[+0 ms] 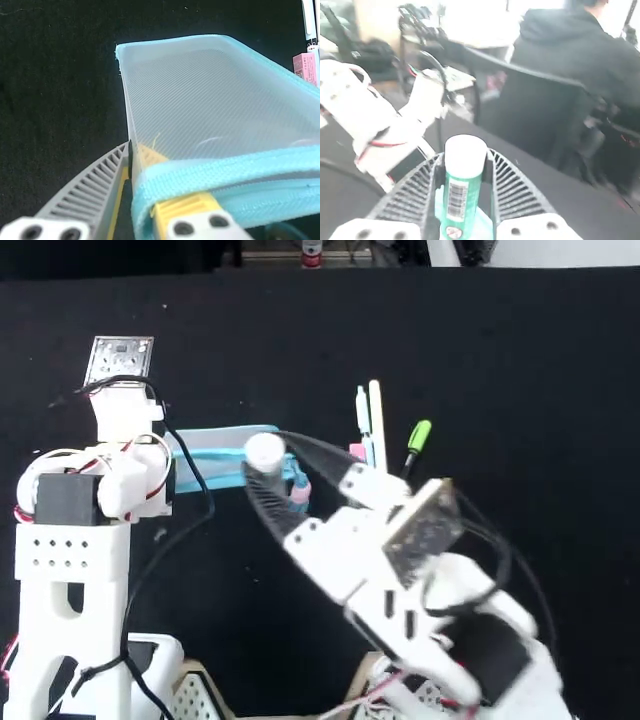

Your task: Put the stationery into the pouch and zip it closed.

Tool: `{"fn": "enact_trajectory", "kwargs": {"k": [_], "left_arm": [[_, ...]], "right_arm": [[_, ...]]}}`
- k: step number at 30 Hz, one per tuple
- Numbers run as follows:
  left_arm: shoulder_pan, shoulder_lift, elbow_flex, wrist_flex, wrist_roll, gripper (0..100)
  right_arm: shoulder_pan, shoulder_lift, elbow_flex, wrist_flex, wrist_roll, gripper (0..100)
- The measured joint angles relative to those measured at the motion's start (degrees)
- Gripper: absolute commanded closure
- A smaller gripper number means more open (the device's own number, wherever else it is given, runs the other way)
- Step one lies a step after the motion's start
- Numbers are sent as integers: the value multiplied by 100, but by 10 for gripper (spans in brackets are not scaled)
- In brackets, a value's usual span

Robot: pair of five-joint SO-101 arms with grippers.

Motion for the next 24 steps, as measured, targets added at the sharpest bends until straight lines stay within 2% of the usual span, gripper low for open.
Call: {"fn": "enact_trajectory", "kwargs": {"k": [8,15,24], "left_arm": [[0,0,0,0,0,970],[0,0,9,0,0,970],[0,0,9,0,0,970]], "right_arm": [[-132,9,1688,-2295,-9,987],[-132,9,2611,-3719,-9,987],[-141,18,3719,-5582,888,988]]}}
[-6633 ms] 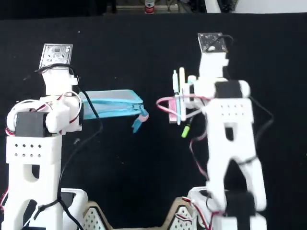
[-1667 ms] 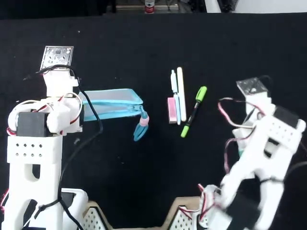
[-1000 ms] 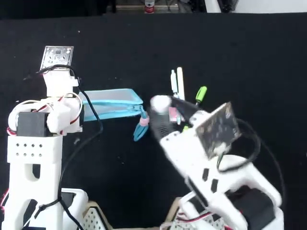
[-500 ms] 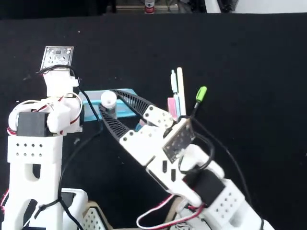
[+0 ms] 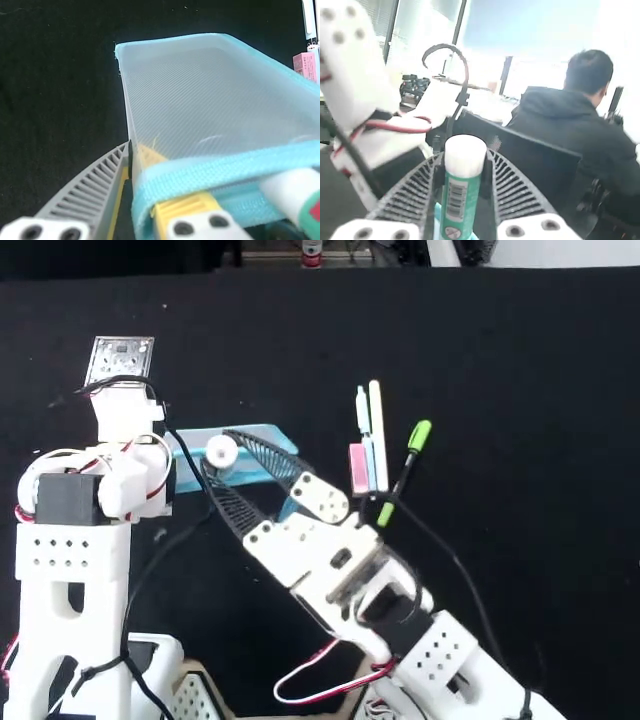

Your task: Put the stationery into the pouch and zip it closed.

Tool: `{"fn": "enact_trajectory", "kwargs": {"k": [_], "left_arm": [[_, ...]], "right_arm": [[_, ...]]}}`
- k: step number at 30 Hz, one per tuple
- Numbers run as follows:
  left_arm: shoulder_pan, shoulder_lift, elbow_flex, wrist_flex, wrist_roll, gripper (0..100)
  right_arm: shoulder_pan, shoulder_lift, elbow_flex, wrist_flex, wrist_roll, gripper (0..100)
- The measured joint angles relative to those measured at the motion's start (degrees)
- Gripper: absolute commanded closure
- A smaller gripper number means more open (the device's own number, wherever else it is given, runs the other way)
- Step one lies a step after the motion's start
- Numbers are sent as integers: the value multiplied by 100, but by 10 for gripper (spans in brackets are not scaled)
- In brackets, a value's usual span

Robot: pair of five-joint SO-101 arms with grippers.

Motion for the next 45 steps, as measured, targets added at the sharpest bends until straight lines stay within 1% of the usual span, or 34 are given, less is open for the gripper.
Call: {"fn": "enact_trajectory", "kwargs": {"k": [5,12,14,16,18,20,22,25,28,31,36,38,40,43,45], "left_arm": [[18,0,35,0,0,970],[18,0,35,0,0,970],[18,0,53,0,0,970],[18,0,62,0,0,970],[18,0,62,0,0,970],[18,0,62,0,0,970],[18,0,62,0,0,970],[18,0,62,0,0,970],[18,0,62,0,0,970],[18,0,79,-18,0,970],[18,0,79,-18,9,970],[18,0,79,-18,9,970],[18,0,79,-18,9,970],[18,0,79,-18,9,970],[18,0,79,-18,9,970]], "right_arm": [[0,0,527,-404,519,988],[0,0,607,-352,598,985],[0,0,589,0,607,985],[26,0,369,589,607,971],[35,0,44,1222,466,908],[35,0,-290,1820,176,829],[35,0,-580,2356,-176,782],[9,0,-985,3182,-624,792],[26,0,-1345,3833,-774,815],[26,0,-1618,4141,-809,835],[53,-141,-2347,4607,-809,908],[308,-281,-2602,4932,-686,918],[677,-387,-2690,5240,-466,907],[1547,-527,-2699,5741,-396,879],[2145,-624,-2585,6057,-527,858]]}}
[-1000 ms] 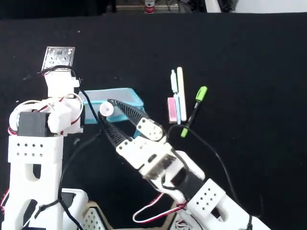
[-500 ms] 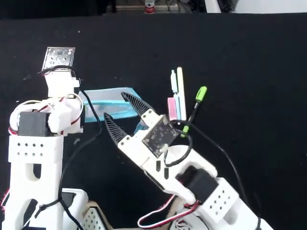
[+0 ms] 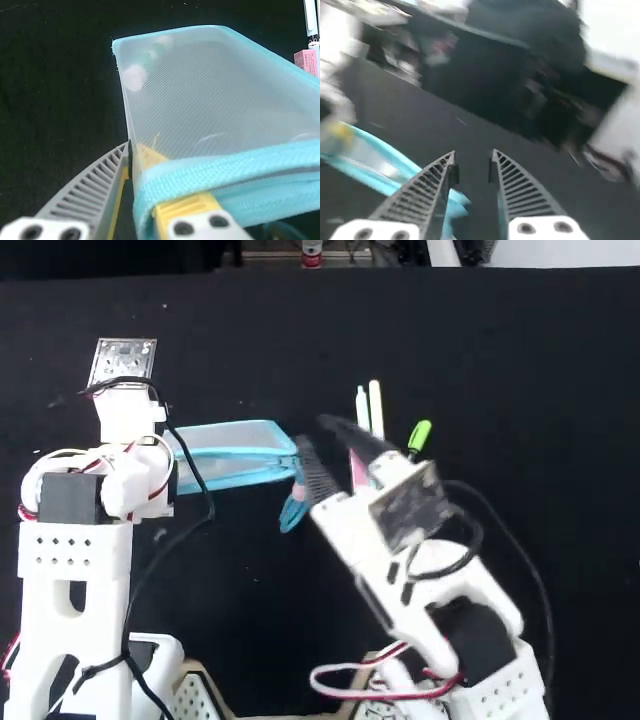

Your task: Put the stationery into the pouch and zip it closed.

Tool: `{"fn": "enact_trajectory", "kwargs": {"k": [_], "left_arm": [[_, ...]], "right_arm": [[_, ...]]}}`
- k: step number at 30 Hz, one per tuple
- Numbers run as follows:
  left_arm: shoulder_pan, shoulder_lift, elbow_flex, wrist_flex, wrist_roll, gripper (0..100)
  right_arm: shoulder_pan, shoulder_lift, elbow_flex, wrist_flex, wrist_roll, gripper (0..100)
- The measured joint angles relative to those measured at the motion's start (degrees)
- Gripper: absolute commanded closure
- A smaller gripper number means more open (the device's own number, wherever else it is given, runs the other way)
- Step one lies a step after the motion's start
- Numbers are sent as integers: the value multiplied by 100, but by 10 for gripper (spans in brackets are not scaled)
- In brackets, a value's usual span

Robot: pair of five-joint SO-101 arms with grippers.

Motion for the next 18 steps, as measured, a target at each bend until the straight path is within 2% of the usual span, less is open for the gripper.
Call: {"fn": "enact_trajectory", "kwargs": {"k": [4,8,12,18], "left_arm": [[0,0,0,0,0,970],[0,0,0,0,0,970],[0,0,0,0,0,970],[0,0,0,0,0,970]], "right_arm": [[967,35,782,123,-387,850],[1574,35,1688,-404,-545,850],[1705,35,2189,-677,-563,851],[1758,35,2198,-721,-580,851]]}}
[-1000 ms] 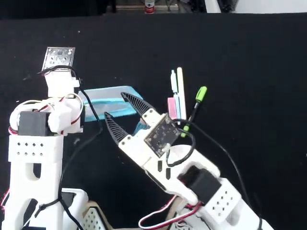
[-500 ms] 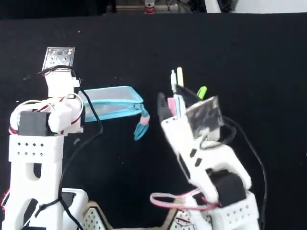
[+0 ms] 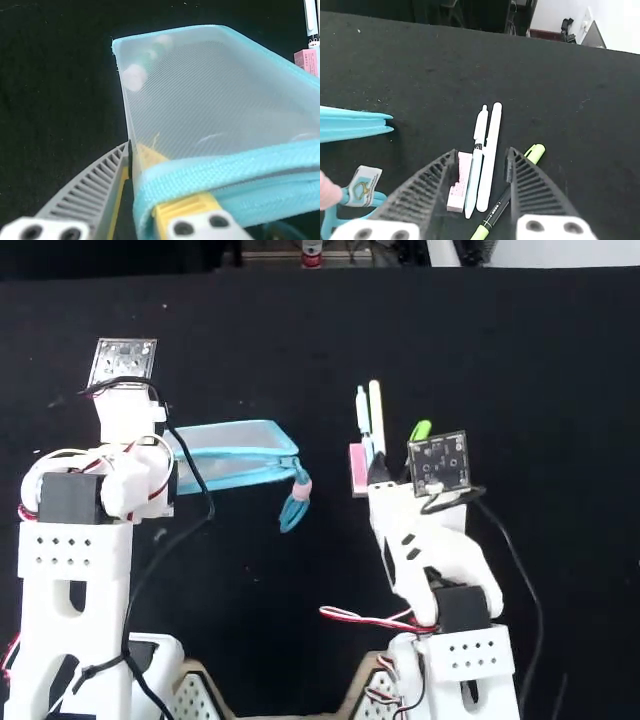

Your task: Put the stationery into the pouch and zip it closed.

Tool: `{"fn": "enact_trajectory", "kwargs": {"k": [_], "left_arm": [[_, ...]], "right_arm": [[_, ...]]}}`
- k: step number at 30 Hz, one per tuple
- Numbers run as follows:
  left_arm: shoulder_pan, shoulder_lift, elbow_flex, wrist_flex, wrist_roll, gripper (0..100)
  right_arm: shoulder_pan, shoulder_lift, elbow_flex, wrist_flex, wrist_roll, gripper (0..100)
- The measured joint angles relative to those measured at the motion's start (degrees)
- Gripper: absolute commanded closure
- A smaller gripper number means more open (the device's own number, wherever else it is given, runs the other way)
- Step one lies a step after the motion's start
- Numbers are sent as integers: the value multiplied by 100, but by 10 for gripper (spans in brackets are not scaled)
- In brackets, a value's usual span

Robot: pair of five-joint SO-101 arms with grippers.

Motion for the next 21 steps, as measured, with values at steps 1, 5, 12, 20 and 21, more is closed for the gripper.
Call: {"fn": "enact_trajectory", "kwargs": {"k": [1,5,12,20,21], "left_arm": [[0,0,0,9,0,970],[0,0,0,44,0,970],[0,0,9,44,0,970],[0,0,9,44,0,970],[0,0,9,44,0,970]], "right_arm": [[0,0,0,0,-70,851],[0,492,-35,0,-176,851],[0,2567,-958,0,-185,851],[686,4545,-2233,246,-598,848],[756,4756,-2435,387,-607,848]]}}
